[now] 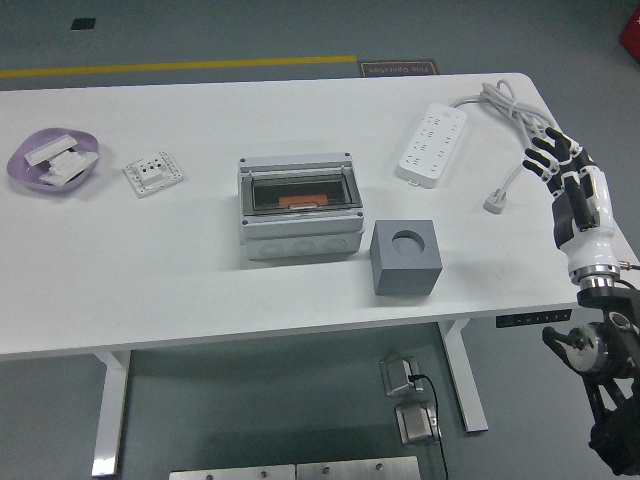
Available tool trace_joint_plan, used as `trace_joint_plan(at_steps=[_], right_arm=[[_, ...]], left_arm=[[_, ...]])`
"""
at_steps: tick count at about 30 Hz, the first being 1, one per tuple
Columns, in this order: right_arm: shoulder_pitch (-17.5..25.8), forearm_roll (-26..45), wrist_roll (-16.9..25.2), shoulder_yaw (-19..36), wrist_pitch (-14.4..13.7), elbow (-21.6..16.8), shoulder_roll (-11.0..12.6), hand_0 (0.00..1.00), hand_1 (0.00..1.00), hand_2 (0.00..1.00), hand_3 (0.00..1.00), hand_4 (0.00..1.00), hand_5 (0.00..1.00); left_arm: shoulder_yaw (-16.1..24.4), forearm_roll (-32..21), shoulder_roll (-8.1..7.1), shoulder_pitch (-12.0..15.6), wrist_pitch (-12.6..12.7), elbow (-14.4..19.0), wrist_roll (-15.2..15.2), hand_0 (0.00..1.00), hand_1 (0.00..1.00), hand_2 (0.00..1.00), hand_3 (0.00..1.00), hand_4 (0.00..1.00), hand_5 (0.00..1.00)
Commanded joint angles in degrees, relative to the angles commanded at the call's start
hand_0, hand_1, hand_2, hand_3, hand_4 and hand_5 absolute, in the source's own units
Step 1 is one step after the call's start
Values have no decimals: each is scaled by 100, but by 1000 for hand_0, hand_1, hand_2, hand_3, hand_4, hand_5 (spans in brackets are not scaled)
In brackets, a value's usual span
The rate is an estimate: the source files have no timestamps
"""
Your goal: Pick up the cylinder from the cube,place it in the box,flap close box
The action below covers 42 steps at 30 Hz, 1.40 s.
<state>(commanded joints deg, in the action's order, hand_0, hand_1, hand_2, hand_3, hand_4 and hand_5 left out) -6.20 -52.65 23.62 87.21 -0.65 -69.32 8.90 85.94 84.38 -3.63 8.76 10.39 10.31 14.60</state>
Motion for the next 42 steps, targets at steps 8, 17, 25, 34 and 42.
trace_joint_plan(at_steps=[8, 17, 25, 34, 42], right_arm=[[198, -111, -54, -195, -137, -228, -17, 756, 728, 711, 742, 960, 660], [165, -1245, 174, -616, -836, -356, -180, 773, 803, 843, 812, 984, 448], [102, -1967, 314, -1019, -1096, -414, -261, 834, 876, 903, 893, 972, 363], [134, -2161, -225, -1172, -886, -1360, -4, 822, 855, 850, 863, 984, 450], [76, -2175, -583, -1121, -754, -1976, 219, 827, 851, 842, 854, 990, 660]], left_arm=[[-21, -13, 12, -18, -7, 0, 5, 630, 644, 605, 610, 652, 250], [-49, -36, -6, -14, -3, 0, 10, 630, 645, 605, 610, 652, 250], [-39, -46, 7, -25, -1, 0, 9, 631, 644, 605, 612, 652, 249], [55, 112, 12, -36, -22, 0, 13, 631, 643, 605, 612, 652, 250], [10, 184, -2, -22, -38, 0, 51, 631, 643, 606, 613, 653, 252]])
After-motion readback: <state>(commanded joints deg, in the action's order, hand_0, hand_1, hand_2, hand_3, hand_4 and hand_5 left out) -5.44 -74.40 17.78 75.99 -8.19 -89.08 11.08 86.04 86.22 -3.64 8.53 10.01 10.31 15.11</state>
